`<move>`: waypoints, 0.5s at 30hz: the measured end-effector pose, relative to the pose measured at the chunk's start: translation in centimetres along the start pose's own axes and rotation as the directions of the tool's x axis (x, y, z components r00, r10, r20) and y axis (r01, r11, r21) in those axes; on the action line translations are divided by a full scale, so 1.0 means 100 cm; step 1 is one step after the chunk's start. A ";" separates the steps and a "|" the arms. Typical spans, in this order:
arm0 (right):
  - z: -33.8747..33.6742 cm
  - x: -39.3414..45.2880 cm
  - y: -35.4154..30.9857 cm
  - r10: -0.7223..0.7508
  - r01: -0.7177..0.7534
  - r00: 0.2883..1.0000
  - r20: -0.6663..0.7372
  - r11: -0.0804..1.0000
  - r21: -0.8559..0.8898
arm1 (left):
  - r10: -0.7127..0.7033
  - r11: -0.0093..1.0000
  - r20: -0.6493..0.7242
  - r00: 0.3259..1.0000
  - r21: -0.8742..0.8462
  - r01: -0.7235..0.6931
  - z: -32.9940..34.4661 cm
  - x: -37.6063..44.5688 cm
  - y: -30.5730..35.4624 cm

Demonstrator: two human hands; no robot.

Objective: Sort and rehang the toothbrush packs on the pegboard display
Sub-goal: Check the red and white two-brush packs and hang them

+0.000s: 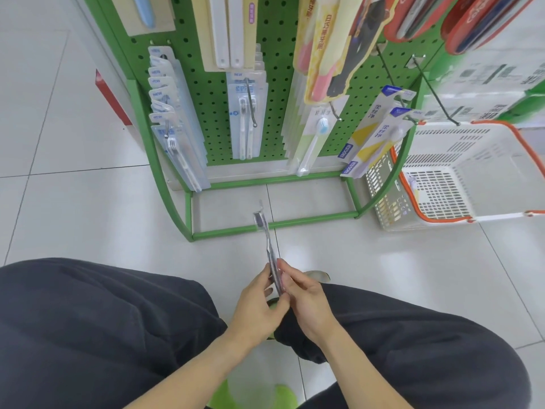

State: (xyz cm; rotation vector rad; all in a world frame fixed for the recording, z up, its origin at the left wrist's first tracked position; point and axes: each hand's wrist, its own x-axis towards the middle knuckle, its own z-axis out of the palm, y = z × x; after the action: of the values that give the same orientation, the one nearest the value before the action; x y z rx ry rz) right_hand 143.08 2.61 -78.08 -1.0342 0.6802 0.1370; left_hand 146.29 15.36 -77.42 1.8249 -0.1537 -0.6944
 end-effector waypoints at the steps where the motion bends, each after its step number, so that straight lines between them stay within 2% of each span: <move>1: 0.000 0.001 0.002 -0.008 0.008 1.000 -0.012 1.000 -0.010 | -0.020 0.999 -0.003 1.000 -0.041 0.020 0.000 0.001 0.000; 4: -0.003 0.002 0.007 -0.067 0.057 0.996 -0.066 0.988 -0.142 | -0.074 0.992 -0.016 0.997 -0.105 0.072 -0.005 0.006 0.001; 8: -0.010 0.002 0.007 -0.093 0.037 0.979 -0.181 0.956 -0.291 | -0.139 0.989 0.001 0.990 -0.055 0.139 -0.013 0.015 -0.004; 11: -0.013 0.003 0.010 -0.075 0.005 0.974 -0.215 0.950 -0.311 | -0.148 0.989 0.019 0.989 0.022 0.148 -0.016 0.016 -0.007; 15: -0.016 0.003 0.009 -0.140 0.044 0.961 -0.238 0.928 -0.369 | -0.141 0.990 0.068 0.988 0.037 0.139 -0.019 0.018 -0.009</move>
State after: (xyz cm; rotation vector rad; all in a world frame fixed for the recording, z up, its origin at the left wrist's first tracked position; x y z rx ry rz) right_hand 142.23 1.75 -79.47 -1.4547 0.8636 0.0425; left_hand 148.54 16.46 -78.50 1.8557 -0.0841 -0.8605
